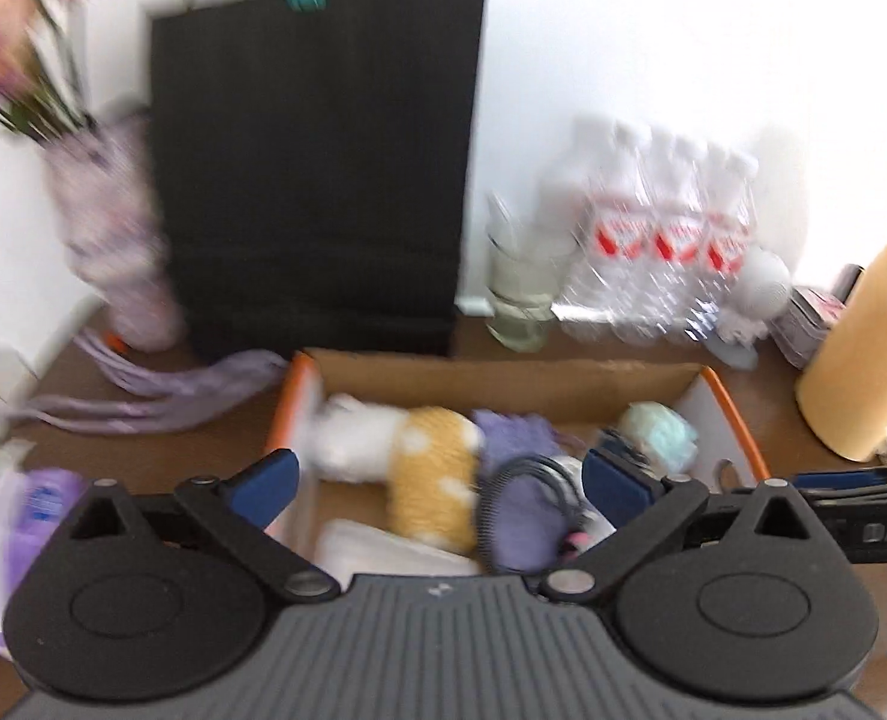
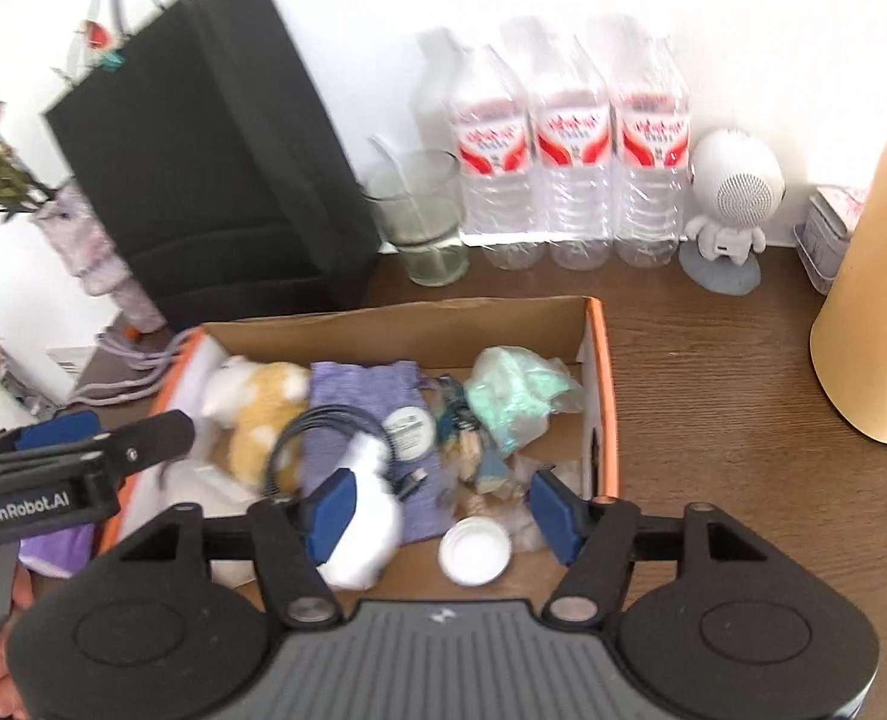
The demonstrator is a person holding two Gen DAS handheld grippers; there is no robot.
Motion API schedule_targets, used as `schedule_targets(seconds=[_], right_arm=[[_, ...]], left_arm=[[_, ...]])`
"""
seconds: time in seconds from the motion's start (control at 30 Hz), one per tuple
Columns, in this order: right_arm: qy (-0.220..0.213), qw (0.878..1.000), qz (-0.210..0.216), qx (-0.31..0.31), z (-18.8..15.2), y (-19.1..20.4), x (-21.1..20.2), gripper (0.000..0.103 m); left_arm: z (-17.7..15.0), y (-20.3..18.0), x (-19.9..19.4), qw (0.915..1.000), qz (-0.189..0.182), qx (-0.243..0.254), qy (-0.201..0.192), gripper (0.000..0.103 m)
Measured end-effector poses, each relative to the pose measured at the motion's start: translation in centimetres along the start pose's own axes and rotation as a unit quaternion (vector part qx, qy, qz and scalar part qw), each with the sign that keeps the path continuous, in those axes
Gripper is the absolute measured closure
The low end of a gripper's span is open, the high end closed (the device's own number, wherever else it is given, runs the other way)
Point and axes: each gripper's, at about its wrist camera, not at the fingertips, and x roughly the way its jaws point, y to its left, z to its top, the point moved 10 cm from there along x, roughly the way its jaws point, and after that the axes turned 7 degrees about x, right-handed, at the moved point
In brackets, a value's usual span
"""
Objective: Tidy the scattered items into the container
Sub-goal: 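Grasp the small white cap with the left tool while the right tool grasps the red flower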
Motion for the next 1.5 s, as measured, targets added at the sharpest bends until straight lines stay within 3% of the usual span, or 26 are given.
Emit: schedule_targets(seconds=[0.07, 0.13, 0.17, 0.23, 0.27, 0.33, 0.47, 0.63, 0.77, 0.87, 0.97, 1.07, 1.17, 1.23, 1.3, 1.37, 1.4, 1.43, 1.5], right_arm=[[-0.027, 0.999, 0.010, -0.016, -0.3, 1.1, -1.8, 0.034], [-0.108, 0.993, 0.023, -0.047, -0.8, 2.6, -4.1, 0.034], [-0.170, 0.982, 0.032, -0.069, -1.3, 3.6, -5.8, 0.034], [-0.301, 0.946, 0.049, -0.114, -3.1, 5.2, -9.0, 0.027], [-0.347, 0.928, 0.049, -0.126, -4.1, 5.5, -10.0, 0.020], [-0.384, 0.913, 0.044, -0.132, -5.5, 5.5, -10.7, 0.019], [-0.397, 0.908, 0.047, -0.124, -6.8, 5.8, -11.8, 0.019], [-0.396, 0.910, 0.020, -0.120, -8.5, 5.4, -13.1, 0.019], [-0.376, 0.921, -0.024, -0.100, -14.7, 3.1, -14.2, 0.014], [-0.340, 0.934, -0.026, -0.103, -22.0, 1.4, -15.0, 0.014], [-0.314, 0.947, -0.023, -0.067, -27.9, -1.0, -15.1, 0.014], [-0.269, 0.960, -0.053, -0.061, -28.4, -2.8, -12.4, 0.016], [-0.256, 0.962, -0.083, -0.040, -25.6, -4.5, -9.5, 0.020], [-0.251, 0.964, -0.082, -0.029, -23.5, -4.9, -7.6, 0.023], [-0.238, 0.967, -0.084, -0.028, -22.0, -5.0, -5.8, 0.037], [-0.221, 0.970, -0.093, -0.030, -21.4, -5.4, -4.2, 0.045], [-0.214, 0.972, -0.091, -0.027, -21.2, -5.6, -3.6, 0.056], [-0.207, 0.975, -0.085, -0.021, -21.1, -5.8, -3.1, 0.060], [-0.201, 0.977, -0.071, -0.012, -21.2, -6.2, -2.6, 0.064]], left_arm=[[-0.3, 0.2, -2.9, 0.9969, 0.034, 0.010, -0.070, 0.000], [-1.0, -0.1, -6.5, 0.9825, 0.062, 0.016, -0.175, 0.000], [-1.8, -0.4, -8.4, 0.9701, 0.065, 0.017, -0.233, 0.000], [-3.5, -1.2, -10.9, 0.9510, 0.068, 0.018, -0.301, 0.000], [-4.2, -1.6, -11.7, 0.9464, 0.067, 0.022, -0.315, 0.000], [-5.0, -2.1, -12.8, 0.9417, 0.067, 0.026, -0.329, 0.000], [-5.1, -1.9, -14.5, 0.9372, 0.058, 0.022, -0.343, 0.000], [-6.9, -1.1, -15.7, 0.9410, 0.053, 0.011, -0.334, 0.000], [-14.3, -1.2, -18.8, 0.9456, 0.035, 0.031, -0.322, 0.000], [-21.7, -1.5, -21.0, 0.9582, 0.029, 0.016, -0.284, 0.000], [-26.4, -3.7, -21.0, 0.9716, -0.032, 0.036, -0.232, 0.000], [-25.6, -5.5, -19.2, 0.9690, -0.050, 0.085, -0.227, 0.000], [-22.4, -6.0, -15.1, 0.9736, -0.057, 0.074, -0.208, 0.000], [-20.5, -7.2, -12.1, 0.9732, -0.089, 0.086, -0.194, 0.000], [-19.1, -8.7, -9.3, 0.9720, -0.103, 0.118, -0.175, 0.002], [-18.2, -10.5, -7.0, 0.9655, -0.115, 0.165, -0.165, 0.005], [-17.8, -11.3, -5.9, 0.9613, -0.123, 0.186, -0.161, 0.005], [-17.6, -12.1, -4.8, 0.9578, -0.134, 0.203, -0.154, 0.008], [-17.2, -13.3, -2.7, 0.9568, -0.149, 0.212, -0.133, 0.029]])
